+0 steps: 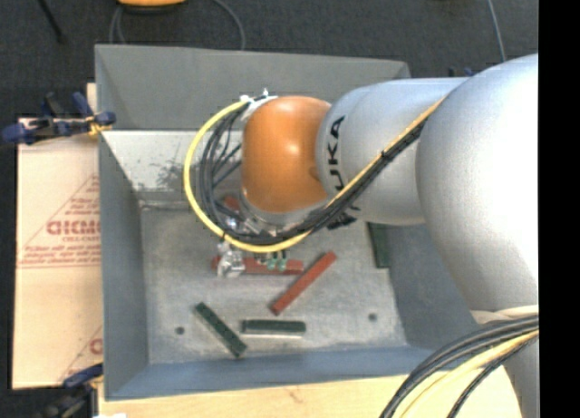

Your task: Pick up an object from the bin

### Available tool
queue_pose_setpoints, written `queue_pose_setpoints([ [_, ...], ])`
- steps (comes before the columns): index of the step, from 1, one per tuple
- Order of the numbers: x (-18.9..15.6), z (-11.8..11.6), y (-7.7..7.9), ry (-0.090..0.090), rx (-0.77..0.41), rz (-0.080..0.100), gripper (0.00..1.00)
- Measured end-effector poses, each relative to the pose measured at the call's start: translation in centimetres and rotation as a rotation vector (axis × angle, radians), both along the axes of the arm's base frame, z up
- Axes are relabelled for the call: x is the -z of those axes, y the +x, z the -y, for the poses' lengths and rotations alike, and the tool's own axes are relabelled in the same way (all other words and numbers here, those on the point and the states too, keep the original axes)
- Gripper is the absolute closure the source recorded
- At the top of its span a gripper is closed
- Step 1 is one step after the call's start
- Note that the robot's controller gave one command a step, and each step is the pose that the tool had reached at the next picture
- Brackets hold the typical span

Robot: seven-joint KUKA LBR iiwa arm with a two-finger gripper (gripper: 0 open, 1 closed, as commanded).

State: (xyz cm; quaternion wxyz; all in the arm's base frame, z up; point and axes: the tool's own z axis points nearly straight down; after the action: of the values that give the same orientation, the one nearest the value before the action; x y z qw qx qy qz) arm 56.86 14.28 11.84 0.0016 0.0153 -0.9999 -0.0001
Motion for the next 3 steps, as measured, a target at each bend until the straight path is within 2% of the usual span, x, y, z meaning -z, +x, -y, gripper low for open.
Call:
queue_pose_setpoints([
  [1,-9.9,-0.2,0.8,0.0,0.002,0.004,0.0],
  [2,-15.8,-0.4,1.3,0.0,0.003,0.009,0.0],
  [3,-11.2,0.5,0.9,0.002,-0.028,0.016,0.0],
])
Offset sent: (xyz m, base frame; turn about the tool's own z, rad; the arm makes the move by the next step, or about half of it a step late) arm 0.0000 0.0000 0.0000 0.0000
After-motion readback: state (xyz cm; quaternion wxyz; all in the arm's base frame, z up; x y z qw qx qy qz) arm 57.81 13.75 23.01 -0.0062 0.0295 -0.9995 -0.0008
